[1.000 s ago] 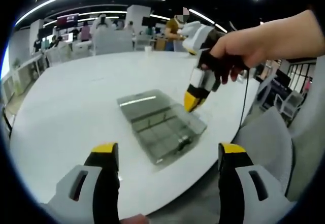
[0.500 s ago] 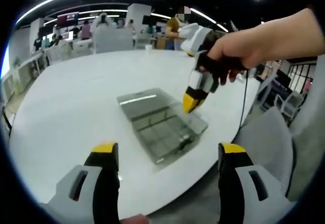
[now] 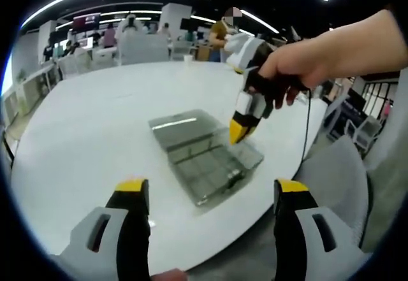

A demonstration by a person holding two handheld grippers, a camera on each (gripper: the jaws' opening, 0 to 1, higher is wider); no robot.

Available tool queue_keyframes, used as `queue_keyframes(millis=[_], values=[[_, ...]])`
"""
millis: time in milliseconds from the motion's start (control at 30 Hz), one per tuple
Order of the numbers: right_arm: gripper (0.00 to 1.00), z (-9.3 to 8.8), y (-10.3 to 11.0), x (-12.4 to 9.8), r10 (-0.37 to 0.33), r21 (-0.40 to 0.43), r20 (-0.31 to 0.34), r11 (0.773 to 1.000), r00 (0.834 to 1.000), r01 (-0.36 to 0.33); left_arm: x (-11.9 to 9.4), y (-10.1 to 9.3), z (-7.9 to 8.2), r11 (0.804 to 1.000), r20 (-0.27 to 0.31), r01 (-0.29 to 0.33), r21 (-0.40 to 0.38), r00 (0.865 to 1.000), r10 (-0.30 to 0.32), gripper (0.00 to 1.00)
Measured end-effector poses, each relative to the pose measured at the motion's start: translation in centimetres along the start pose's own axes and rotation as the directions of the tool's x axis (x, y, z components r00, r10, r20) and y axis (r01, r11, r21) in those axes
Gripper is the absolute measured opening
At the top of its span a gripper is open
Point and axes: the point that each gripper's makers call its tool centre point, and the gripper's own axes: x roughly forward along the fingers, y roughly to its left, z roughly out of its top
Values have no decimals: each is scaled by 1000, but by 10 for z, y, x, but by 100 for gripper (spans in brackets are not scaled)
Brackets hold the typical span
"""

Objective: Insert the divider into the dual guide fixture by aligning both edges with the guide slots and pushing it downward to the bottom, including one-sided entry, uneven engagement, binding, and posture correction.

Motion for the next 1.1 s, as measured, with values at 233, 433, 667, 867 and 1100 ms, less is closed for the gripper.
queue_keyframes(millis=[233, 433, 667, 867, 1100], values=[[0, 3, -3, 5, -2, -1, -9, 1000, 1000, 2, 2, 3, 0, 1000, -2, -4, -7, 1000, 4, 78], [0, 4, -3, 11, -10, -3, -21, 1000, 1000, 10, 4, 5, 0, 1000, -5, -5, -11, 1000, 5, 78], [0, 2, -5, 12, -23, 3, -31, 1000, 999, 23, 5, 7, 0, 1000, -8, -6, -13, 1000, 6, 78], [0, 0, -4, 12, -28, 3, -39, 1000, 999, 28, 7, 7, 1, 1000, -8, -3, -13, 1000, 3, 78], [0, 0, -3, 12, -33, 2, -48, 999, 998, 33, 7, 8, 3, 1000, -4, -3, -13, 1000, 3, 78]])
